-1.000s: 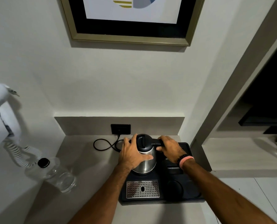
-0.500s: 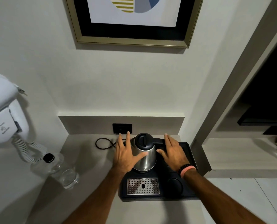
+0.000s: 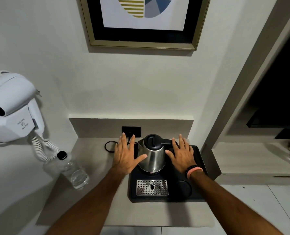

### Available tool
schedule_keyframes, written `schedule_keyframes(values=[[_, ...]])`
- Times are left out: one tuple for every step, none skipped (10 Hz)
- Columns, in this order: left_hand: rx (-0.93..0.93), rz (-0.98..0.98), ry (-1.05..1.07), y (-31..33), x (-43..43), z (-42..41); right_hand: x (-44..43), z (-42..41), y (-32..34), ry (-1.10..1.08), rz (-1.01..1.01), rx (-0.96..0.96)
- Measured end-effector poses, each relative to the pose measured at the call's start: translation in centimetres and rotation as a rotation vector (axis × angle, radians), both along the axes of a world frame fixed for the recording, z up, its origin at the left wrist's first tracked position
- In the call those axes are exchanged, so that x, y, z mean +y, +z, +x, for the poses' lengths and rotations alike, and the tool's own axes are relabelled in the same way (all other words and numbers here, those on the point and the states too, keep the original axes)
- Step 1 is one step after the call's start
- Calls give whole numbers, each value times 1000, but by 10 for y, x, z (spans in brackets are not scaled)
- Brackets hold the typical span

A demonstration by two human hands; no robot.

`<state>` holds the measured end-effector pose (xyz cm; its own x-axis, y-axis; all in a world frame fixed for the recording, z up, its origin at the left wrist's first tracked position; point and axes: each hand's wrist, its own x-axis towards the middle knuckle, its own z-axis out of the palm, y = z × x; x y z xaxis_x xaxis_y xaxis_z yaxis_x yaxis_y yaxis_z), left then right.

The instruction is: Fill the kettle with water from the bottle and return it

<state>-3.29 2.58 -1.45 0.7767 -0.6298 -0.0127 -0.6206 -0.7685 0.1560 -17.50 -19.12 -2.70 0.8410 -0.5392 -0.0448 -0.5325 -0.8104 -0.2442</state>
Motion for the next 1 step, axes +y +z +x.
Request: schedule_keyframes(values=[[15,-11,-15,-5,1,-4,-3,-3,1,21,-93,11]])
